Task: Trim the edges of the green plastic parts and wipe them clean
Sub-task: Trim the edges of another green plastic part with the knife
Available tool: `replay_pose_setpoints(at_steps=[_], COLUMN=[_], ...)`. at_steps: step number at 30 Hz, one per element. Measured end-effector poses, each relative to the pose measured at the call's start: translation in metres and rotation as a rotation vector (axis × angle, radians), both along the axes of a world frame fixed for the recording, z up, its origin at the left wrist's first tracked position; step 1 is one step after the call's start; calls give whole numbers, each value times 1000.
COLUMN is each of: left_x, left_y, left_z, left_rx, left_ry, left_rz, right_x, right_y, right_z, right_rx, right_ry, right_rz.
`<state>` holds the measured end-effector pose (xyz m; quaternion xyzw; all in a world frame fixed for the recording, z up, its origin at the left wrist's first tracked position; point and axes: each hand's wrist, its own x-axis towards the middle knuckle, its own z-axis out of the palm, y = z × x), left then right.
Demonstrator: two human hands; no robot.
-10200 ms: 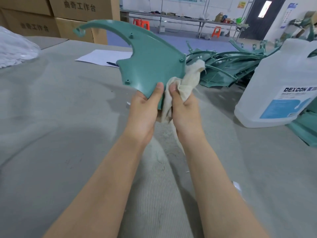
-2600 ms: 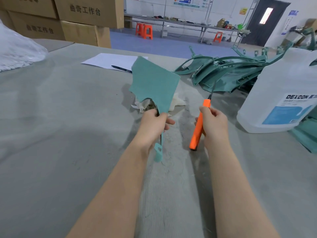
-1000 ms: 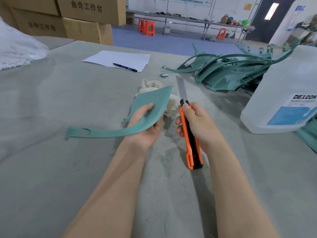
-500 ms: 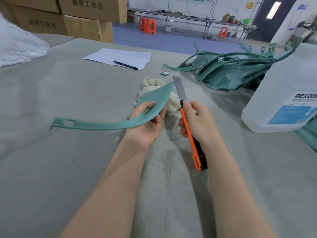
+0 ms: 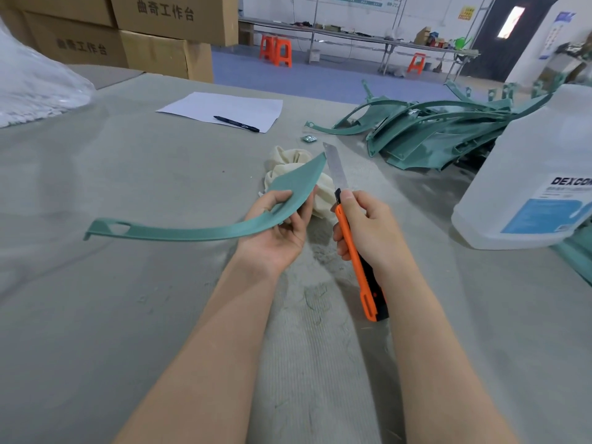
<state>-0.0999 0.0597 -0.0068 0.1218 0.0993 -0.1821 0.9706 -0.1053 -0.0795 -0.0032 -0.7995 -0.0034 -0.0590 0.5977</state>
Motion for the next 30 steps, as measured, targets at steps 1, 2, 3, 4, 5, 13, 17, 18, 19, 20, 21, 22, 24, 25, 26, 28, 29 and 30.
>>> replay_pose_setpoints(at_steps=[1,2,3,4,5,13,17,18,19,20,21,22,24,25,26,28,29,30], left_x=[0,-1,-1,-1,-2,-5,-4,-4,-4,-3,-3,-4,-4,-5,-5,-5,-6,-6], left_y=[0,0,-1,-1,-1,1,-1,-1,-1,-1,-1,-1,-2,-2,-2,-2,-2,-2], left_z=[0,0,0,0,0,1,2,2,3,3,3,3,3,3,3,3,3,3], left_rx=[-4,-8,-14,-21,-29,-59,-25,-14,-8,-6,-6,-6,-7,-10,-16,-38,-52,-68], left_ry=[4,7,10,12,11,29,40,45,48,49,49,48,47,47,49,49,47,42], left_rz=[7,14,20,24,27,33,52,55,56,54,51,47,40,39,38,41,42,42], right_x=[0,0,1,1,1,0,-2,-3,-3,-3,-3,-2,-1,0,0,0,0,0], right_y=[0,0,0,1,1,-1,1,2,3,3,3,2,0,-1,-1,0,0,0], right_z=[0,-1,-1,-1,-1,-1,-1,-1,-1,-1,-1,-1,-1,-1,-1,-1,-1,-1], right_rx=[6,14,22,28,31,82,104,101,100,101,100,95,86,88,90,86,84,83], right_ry=[4,9,13,14,13,35,63,58,49,39,28,22,23,26,27,26,26,26], right_rz=[7,15,22,30,36,111,192,203,198,180,152,119,64,53,55,70,76,81])
